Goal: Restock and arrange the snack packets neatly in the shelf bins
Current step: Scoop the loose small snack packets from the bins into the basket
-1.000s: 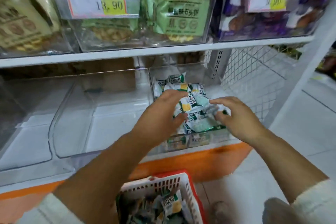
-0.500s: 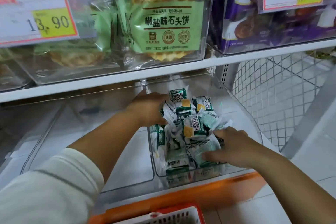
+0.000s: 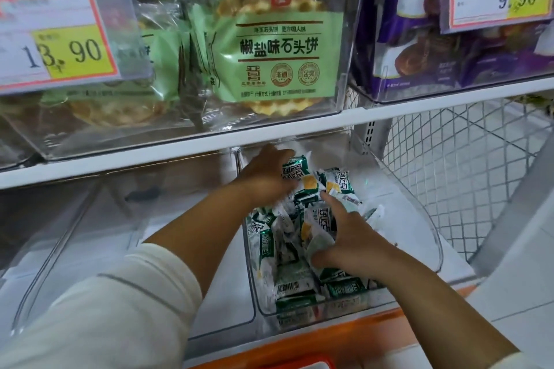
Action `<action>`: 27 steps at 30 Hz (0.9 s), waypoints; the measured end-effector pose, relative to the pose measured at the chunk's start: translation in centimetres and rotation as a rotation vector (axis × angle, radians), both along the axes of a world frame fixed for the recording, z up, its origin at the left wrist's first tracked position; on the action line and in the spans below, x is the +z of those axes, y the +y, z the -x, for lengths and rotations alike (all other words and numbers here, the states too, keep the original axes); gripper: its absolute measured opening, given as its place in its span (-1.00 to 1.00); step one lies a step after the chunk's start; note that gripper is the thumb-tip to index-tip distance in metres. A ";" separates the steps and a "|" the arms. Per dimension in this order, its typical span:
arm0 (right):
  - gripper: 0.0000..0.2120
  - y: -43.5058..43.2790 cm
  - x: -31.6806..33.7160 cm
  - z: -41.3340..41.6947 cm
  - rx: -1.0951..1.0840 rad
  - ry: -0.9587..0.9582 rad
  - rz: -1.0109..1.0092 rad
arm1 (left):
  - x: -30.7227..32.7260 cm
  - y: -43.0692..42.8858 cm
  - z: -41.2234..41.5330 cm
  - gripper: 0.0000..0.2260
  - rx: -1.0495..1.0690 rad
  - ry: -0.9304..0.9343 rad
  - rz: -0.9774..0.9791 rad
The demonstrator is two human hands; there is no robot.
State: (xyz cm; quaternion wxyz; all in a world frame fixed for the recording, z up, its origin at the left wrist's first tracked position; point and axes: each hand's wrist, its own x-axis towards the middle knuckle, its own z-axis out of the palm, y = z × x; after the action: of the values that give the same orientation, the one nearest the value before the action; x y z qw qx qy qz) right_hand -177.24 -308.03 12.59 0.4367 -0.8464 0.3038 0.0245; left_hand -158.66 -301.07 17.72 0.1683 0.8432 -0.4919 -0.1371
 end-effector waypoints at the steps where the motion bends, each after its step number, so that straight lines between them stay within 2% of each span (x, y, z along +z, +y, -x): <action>1: 0.11 -0.2 -0.2 -0.2 -0.002 0.002 -0.028 | -0.2 -0.5 -0.2 -0.34 0.032 0.024 -0.046; 5: 0.00 -0.5 -0.4 0.1 0.026 0.007 -0.023 | -0.8 -1.9 -0.3 -0.33 0.031 -0.066 -0.267; 9: -0.26 -0.5 -0.5 0.9 0.003 -0.156 -0.089 | -1.3 -2.0 0.5 -0.34 0.074 -0.080 -0.214; 13: -0.33 -0.1 -0.2 1.8 -0.028 -0.259 -0.078 | -0.2 -1.0 1.5 -0.56 0.125 -0.031 0.066; 17: -0.40 0.9 1.7 3.1 -0.106 -0.380 -0.106 | 2.8 2.3 3.9 -0.53 0.192 0.053 0.387; 22: -0.42 4.6 5.7 5.8 -0.119 -0.502 -0.091 | 4.5 10.3 7.3 -0.68 0.334 0.178 0.573; 24: -0.42 6.9 6.8 7.2 -0.074 -0.508 -0.140 | 3.6 14.0 9.3 -0.65 0.328 0.216 0.651; 27: -0.41 10.9 6.8 9.2 0.001 -0.460 -0.180 | 1.1 19.0 12.4 -0.62 0.362 0.277 0.652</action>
State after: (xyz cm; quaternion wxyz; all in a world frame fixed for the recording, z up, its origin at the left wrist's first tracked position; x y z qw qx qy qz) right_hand -186.47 -297.12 19.40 0.5680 -0.7875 0.1928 -0.1415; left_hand -171.02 -282.09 18.83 0.5133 0.7922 -0.3256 -0.0542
